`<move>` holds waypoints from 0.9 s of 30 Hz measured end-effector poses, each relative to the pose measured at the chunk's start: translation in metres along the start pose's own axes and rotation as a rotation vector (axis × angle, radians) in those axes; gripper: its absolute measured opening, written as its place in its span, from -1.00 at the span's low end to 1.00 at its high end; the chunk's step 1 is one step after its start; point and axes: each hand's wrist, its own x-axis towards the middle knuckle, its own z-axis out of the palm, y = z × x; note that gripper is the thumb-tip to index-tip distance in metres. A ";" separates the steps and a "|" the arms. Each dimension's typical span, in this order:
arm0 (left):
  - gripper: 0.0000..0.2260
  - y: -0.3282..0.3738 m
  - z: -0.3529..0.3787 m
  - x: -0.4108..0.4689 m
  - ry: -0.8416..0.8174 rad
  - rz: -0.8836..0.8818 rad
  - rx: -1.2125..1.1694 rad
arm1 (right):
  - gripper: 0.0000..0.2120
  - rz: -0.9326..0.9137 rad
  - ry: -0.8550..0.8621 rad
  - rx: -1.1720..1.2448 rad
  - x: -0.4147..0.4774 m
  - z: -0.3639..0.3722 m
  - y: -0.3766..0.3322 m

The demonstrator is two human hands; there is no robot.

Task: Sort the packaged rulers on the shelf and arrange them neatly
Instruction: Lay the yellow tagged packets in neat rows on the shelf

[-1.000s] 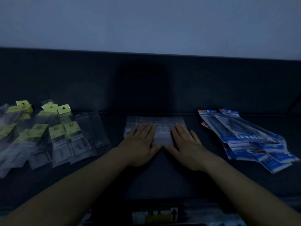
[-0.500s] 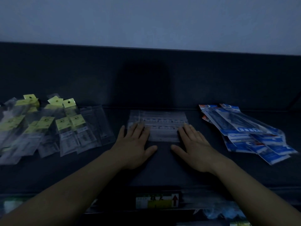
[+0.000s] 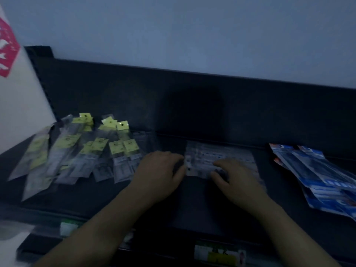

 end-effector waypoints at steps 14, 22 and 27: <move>-0.57 -0.211 -0.098 -0.076 0.215 -0.454 0.005 | -0.66 -0.170 -0.052 0.163 0.080 0.071 -0.210; -0.10 -0.299 -0.071 -0.078 -0.193 -0.636 -0.039 | -0.62 -0.155 -0.229 0.065 0.112 0.127 -0.277; -0.30 -0.314 -0.075 -0.096 -0.151 -0.491 -0.070 | -0.71 -0.037 -0.181 0.033 0.117 0.129 -0.262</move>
